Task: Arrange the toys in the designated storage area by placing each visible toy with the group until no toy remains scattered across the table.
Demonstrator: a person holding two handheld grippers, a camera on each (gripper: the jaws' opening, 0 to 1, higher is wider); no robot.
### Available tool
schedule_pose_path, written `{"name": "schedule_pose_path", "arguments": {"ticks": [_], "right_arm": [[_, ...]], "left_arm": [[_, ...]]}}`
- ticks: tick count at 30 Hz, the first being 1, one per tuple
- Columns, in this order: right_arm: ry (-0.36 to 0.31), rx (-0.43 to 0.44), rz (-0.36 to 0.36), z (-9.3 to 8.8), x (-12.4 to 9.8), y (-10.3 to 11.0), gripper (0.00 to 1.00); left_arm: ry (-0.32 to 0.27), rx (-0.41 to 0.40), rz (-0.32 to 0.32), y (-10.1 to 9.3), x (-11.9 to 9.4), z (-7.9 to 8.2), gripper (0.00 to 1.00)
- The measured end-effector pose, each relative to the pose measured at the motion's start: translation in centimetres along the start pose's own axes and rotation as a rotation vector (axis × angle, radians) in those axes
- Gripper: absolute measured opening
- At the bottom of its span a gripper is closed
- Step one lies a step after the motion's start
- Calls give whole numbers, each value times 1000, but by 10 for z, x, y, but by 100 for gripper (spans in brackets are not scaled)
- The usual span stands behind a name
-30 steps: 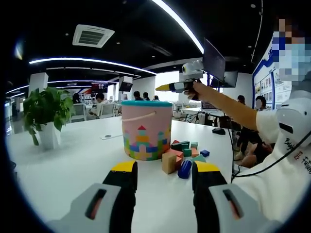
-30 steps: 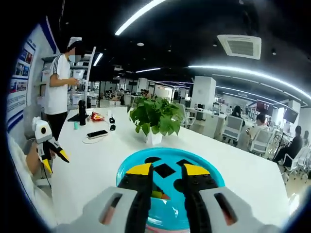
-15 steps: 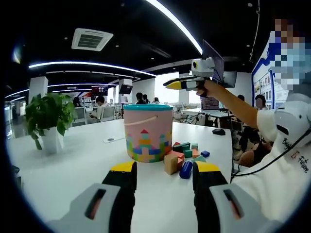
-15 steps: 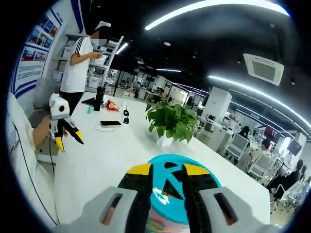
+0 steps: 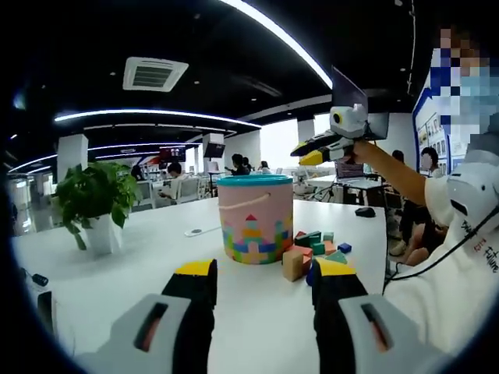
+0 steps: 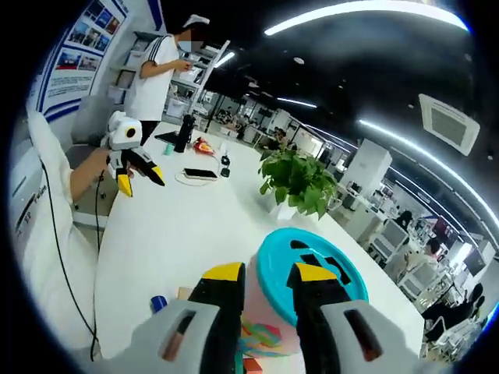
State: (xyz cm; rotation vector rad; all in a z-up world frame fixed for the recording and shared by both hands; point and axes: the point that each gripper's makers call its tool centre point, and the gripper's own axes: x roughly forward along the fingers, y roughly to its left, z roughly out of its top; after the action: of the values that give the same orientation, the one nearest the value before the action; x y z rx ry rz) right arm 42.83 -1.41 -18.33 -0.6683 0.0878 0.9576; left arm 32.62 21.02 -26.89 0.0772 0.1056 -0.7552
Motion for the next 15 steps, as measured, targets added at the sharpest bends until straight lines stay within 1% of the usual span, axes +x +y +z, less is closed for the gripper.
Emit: {"name": "schedule_pose_path", "arguments": {"ticks": [3,6,10,15], "right_arm": [[-8,-14,11,2,-4,9,24],[-8,-32,16,2,-5,17,24],[-2,-61,19,-2,-7,25,24],[-3,-51,29,-6,-10,32,24]], "left_arm": [[-24,-14,-33,-5,1,4,50],[-31,-17,-24,-4,0,6,50],[-20,-24,-11,-1,-1,3,50],[-22,-20,-24,-2,-2,4,50]]}}
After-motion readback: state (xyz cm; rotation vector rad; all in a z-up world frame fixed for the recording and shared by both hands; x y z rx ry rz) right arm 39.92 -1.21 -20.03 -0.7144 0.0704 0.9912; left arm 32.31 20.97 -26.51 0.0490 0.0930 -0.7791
